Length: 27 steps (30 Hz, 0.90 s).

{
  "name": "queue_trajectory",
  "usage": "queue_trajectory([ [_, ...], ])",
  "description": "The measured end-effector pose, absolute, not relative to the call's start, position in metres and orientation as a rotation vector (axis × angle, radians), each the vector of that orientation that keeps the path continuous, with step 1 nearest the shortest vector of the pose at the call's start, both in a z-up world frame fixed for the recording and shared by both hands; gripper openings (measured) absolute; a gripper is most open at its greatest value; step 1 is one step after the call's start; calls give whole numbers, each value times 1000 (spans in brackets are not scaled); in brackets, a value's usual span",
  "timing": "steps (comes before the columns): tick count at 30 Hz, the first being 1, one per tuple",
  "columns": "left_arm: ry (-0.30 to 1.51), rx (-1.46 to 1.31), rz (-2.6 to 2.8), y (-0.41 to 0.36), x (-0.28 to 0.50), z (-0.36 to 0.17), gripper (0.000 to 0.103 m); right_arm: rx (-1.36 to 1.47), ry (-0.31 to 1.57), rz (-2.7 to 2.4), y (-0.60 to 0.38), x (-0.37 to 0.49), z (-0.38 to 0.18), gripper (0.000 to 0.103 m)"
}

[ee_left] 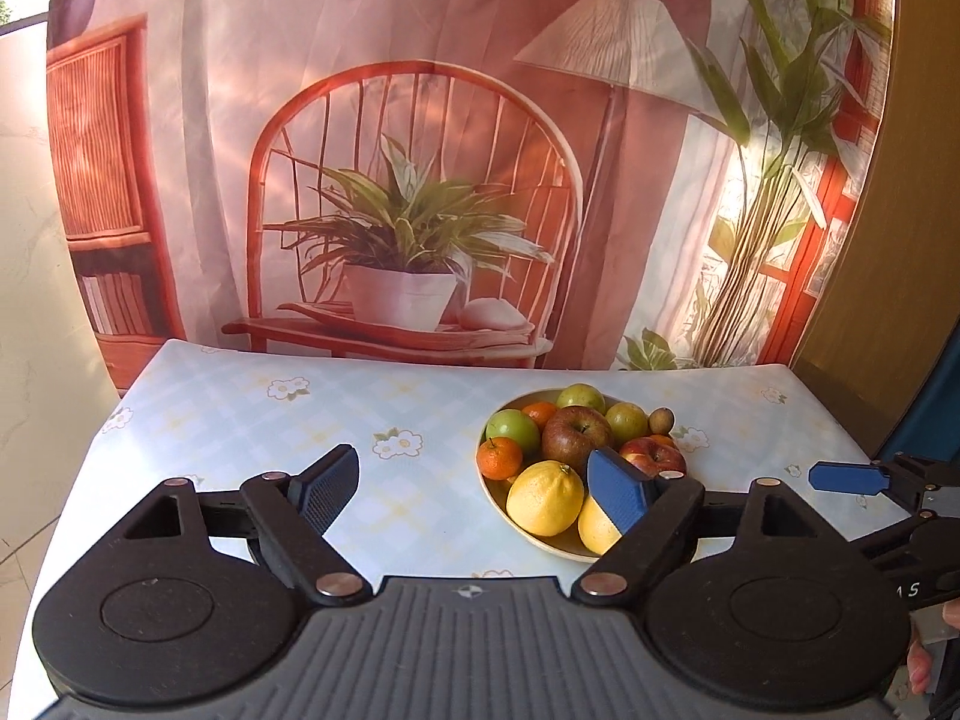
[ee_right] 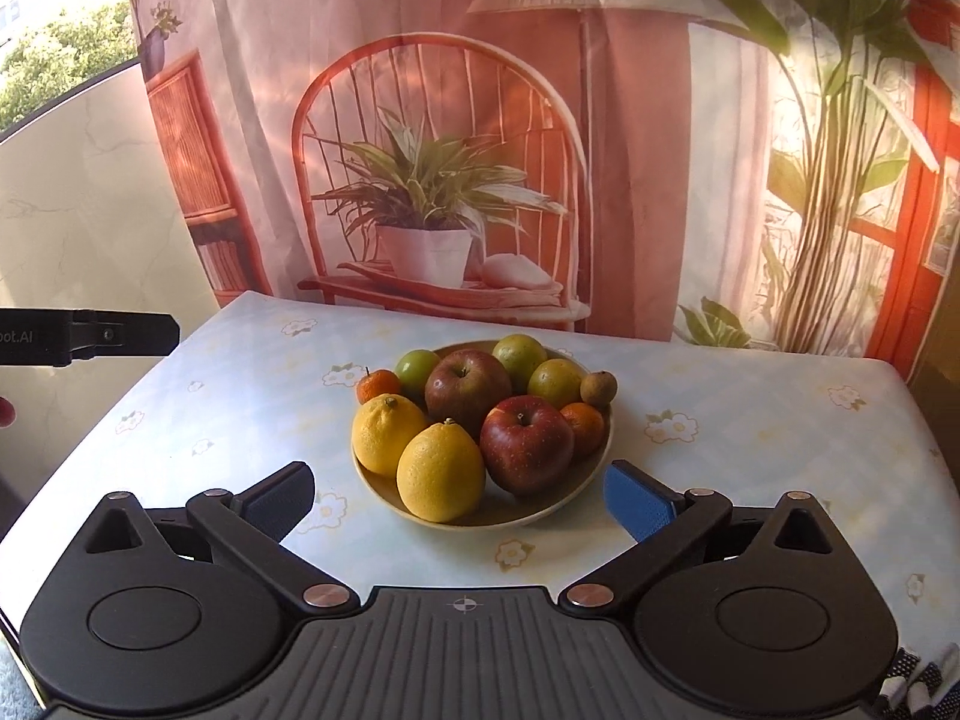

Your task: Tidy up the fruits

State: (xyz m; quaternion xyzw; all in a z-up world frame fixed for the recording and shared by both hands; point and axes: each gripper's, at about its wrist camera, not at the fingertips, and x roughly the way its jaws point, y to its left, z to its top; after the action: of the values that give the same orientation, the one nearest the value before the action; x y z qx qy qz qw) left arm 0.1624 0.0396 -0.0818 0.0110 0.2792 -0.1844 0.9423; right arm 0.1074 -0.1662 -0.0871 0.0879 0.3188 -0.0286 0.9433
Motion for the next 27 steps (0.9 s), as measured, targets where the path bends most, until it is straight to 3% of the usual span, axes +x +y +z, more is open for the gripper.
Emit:
queue_trajectory([
  [14,474,83,-297,56,79,-39,90,182,514,-147,-140,28,-15,103],
  [27,451,66,-326,60,47,-29,90,214,489,-172,-132,0,5,103],
])
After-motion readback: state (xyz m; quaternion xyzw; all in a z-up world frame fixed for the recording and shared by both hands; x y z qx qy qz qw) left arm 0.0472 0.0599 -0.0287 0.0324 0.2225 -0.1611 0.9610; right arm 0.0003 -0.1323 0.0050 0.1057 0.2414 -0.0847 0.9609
